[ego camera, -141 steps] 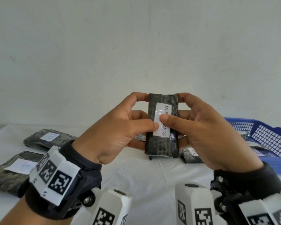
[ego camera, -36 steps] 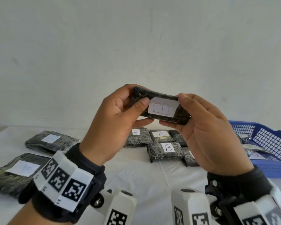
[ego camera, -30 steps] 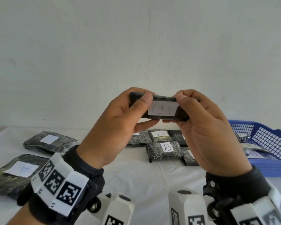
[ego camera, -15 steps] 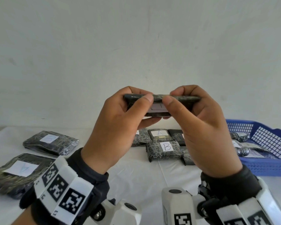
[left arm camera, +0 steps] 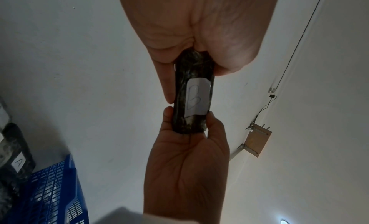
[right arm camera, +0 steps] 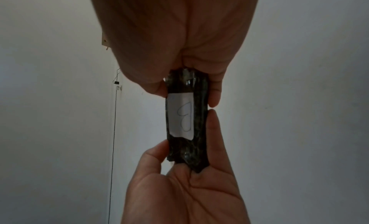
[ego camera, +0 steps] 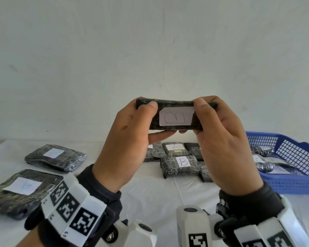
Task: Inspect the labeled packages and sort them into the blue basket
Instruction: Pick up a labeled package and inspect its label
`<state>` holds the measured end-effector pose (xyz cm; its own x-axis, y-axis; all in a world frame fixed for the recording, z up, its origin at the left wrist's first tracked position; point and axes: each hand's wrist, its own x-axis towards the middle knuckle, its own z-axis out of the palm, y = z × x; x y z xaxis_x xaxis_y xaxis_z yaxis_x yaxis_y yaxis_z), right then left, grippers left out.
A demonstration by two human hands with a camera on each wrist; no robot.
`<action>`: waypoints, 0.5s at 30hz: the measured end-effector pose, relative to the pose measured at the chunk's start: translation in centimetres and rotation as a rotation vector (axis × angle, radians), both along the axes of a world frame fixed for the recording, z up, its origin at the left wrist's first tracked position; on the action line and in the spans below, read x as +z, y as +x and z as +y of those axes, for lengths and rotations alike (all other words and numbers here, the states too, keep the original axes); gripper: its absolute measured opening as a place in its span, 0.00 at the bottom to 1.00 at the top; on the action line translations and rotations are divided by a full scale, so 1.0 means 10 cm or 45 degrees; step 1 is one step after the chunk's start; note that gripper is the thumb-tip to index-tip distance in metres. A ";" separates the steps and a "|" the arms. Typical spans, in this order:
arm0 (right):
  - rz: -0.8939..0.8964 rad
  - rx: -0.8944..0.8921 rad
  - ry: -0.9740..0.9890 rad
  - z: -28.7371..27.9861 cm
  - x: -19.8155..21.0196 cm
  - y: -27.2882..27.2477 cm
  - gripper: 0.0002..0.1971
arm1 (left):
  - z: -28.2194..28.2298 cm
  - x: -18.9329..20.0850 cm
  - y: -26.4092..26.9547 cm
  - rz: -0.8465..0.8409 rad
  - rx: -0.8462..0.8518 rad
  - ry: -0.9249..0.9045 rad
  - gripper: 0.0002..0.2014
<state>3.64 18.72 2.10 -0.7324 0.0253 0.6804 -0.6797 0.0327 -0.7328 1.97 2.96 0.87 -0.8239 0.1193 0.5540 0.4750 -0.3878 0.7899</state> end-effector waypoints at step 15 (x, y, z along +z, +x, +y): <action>0.021 0.030 0.000 -0.02 -0.03 -0.02 0.18 | -0.03 0.03 -0.01 -0.014 0.080 -0.001 0.16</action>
<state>3.48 18.53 1.76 -0.7214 0.0083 0.6924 -0.6923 0.0163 -0.7215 1.91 2.70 1.12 -0.8358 0.0675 0.5449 0.4898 -0.3568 0.7955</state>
